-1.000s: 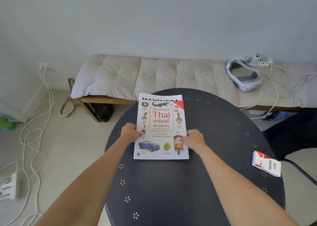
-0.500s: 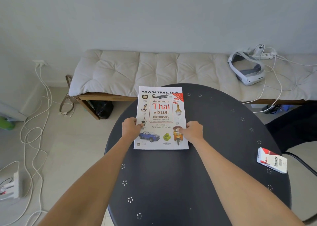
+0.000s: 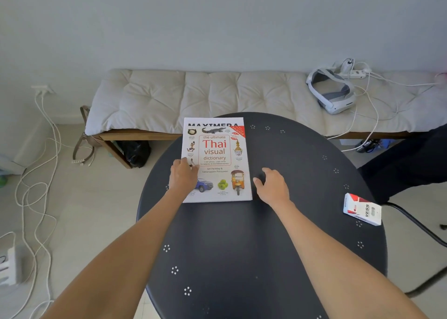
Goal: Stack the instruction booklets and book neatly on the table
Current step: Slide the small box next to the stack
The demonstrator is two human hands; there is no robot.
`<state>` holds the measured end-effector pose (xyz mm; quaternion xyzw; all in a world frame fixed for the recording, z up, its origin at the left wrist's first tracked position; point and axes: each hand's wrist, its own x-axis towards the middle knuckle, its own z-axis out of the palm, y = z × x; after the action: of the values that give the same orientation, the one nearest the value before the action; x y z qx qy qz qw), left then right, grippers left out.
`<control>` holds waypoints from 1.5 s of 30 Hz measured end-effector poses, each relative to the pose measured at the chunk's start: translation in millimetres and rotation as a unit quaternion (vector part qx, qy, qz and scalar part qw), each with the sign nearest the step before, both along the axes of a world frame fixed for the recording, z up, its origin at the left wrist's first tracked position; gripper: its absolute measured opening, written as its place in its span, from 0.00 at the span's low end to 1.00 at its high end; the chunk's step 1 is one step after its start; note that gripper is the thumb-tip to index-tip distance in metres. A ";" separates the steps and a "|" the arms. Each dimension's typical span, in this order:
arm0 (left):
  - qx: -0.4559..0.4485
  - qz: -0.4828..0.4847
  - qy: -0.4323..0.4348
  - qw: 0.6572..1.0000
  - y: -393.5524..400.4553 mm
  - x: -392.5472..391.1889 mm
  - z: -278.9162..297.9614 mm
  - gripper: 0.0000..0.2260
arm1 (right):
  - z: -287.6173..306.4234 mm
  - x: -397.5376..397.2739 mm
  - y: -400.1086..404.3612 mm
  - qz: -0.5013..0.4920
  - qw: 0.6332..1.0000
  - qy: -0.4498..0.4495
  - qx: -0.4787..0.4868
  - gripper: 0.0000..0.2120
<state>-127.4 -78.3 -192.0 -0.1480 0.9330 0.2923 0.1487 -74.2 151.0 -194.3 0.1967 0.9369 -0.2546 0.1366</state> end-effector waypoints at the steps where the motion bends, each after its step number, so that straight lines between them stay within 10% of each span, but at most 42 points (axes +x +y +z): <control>1: -0.010 -0.016 0.013 1.000 6.3 4.2 0.7 0.22 | 1.4 7.0 10.7 0.005 1.000 0.002 0.013 0.25; 20: -0.063 -0.390 0.054 0.917 178.0 111.4 -46.9 0.29 | -2.8 121.1 242.6 -0.042 0.979 -0.106 0.171 0.41; 45: -0.094 -0.407 0.122 0.901 113.3 148.8 -66.9 0.28 | 4.9 50.0 141.4 -0.115 0.992 0.021 0.042 0.27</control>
<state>21.4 35.0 -258.9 0.2679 0.9459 0.1332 0.1252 -24.2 292.4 -189.4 0.3033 0.9206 -0.2330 0.0786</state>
